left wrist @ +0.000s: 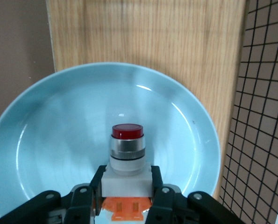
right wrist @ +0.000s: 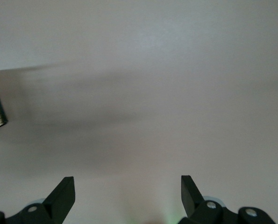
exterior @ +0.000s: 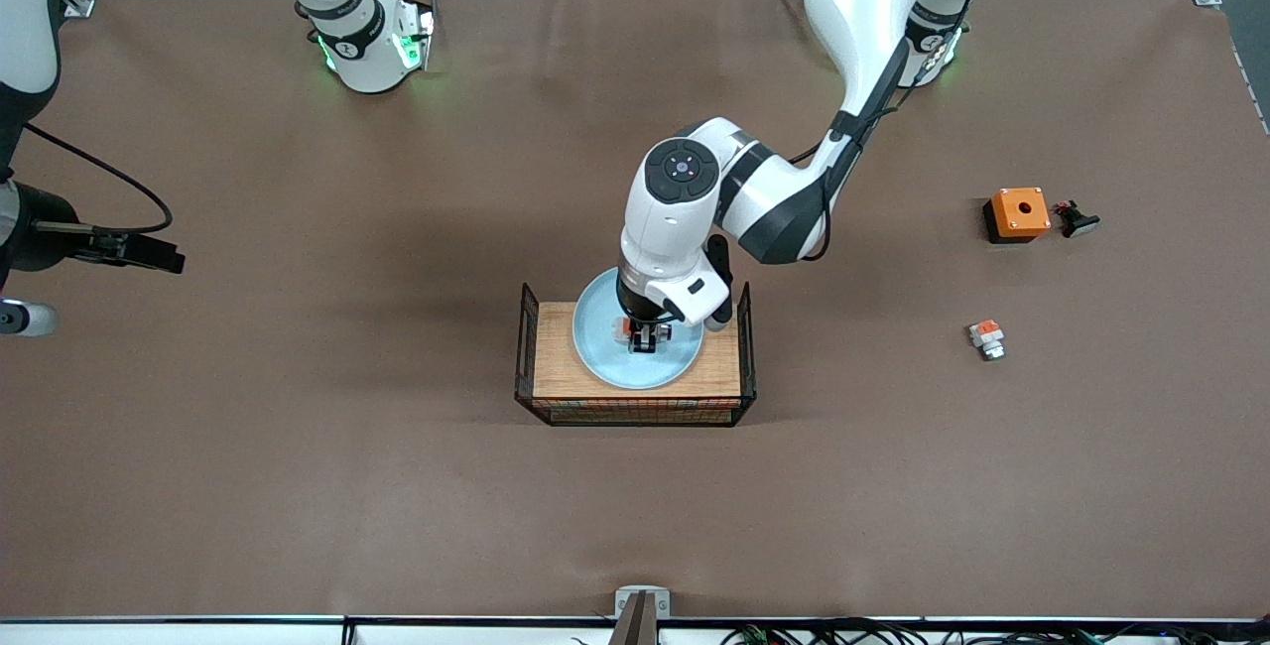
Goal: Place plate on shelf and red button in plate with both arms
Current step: 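Withdraw the right gripper while the left gripper carries the switch over the plate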
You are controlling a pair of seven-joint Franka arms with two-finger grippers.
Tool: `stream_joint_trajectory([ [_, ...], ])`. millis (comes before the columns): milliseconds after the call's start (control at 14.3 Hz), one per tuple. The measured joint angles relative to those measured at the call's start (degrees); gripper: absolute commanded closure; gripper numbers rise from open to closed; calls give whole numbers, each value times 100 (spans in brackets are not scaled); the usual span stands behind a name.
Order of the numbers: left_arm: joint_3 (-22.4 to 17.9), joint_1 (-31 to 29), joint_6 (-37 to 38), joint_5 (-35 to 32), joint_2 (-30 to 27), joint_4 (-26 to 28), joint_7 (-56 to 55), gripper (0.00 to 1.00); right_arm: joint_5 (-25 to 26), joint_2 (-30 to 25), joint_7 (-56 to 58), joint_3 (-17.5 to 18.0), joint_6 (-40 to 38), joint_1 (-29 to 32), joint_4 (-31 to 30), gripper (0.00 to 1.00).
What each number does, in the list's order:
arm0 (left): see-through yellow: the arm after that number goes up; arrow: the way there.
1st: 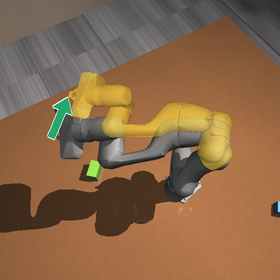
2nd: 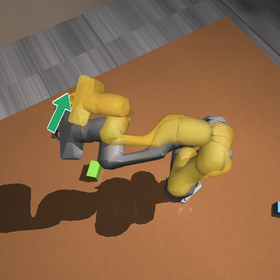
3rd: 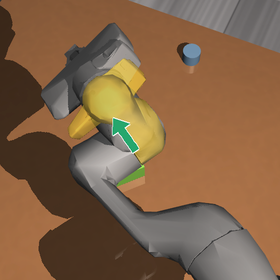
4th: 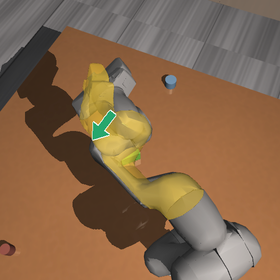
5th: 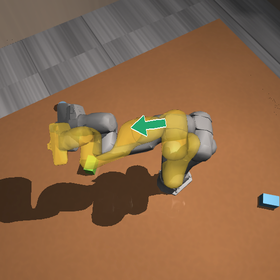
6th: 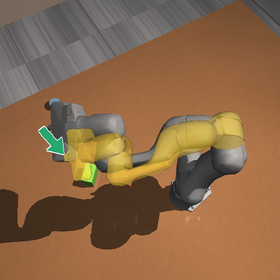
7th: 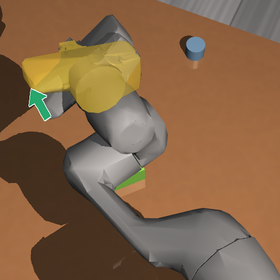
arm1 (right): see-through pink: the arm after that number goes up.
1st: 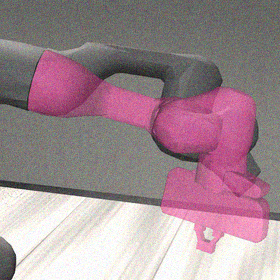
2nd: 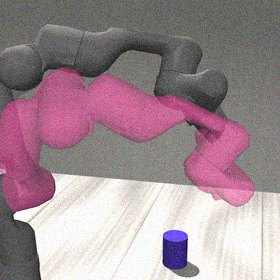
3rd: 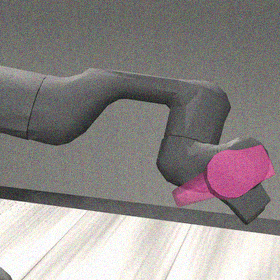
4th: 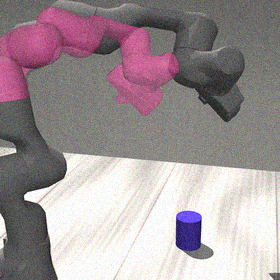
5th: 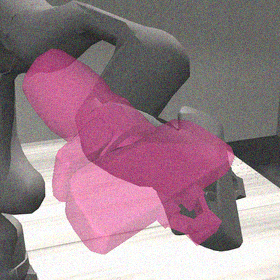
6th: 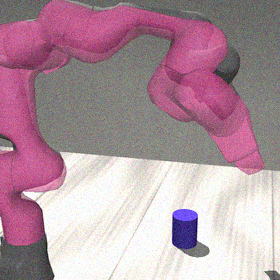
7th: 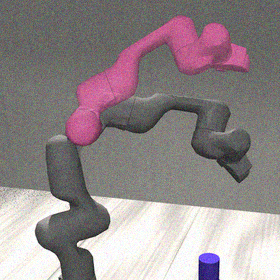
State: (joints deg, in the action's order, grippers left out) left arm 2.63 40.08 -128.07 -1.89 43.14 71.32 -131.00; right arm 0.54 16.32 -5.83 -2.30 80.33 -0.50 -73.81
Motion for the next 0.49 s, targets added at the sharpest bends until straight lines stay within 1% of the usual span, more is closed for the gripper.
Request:
stream_joint_trajectory([
  [140,-4,3,-38,0,18,-26,0,55,78,0,15,38,-3,-6,-36,0],
  [209,-8,3,-39,0,21,-29,0,48,90,0,17,47,-8,-9,-53,0],
  [279,-11,3,-47,0,25,-30,0,33,95,0,19,49,-17,-9,-63,0],
  [349,-12,3,-65,0,25,-32,0,13,98,0,28,49,-29,-9,-66,0],
  [419,-13,3,-101,0,26,-35,0,0,101,0,61,47,-39,-9,-67,0],
  [488,-18,3,-126,0,26,-45,0,0,108,0,102,44,-43,-7,-67,0],
])
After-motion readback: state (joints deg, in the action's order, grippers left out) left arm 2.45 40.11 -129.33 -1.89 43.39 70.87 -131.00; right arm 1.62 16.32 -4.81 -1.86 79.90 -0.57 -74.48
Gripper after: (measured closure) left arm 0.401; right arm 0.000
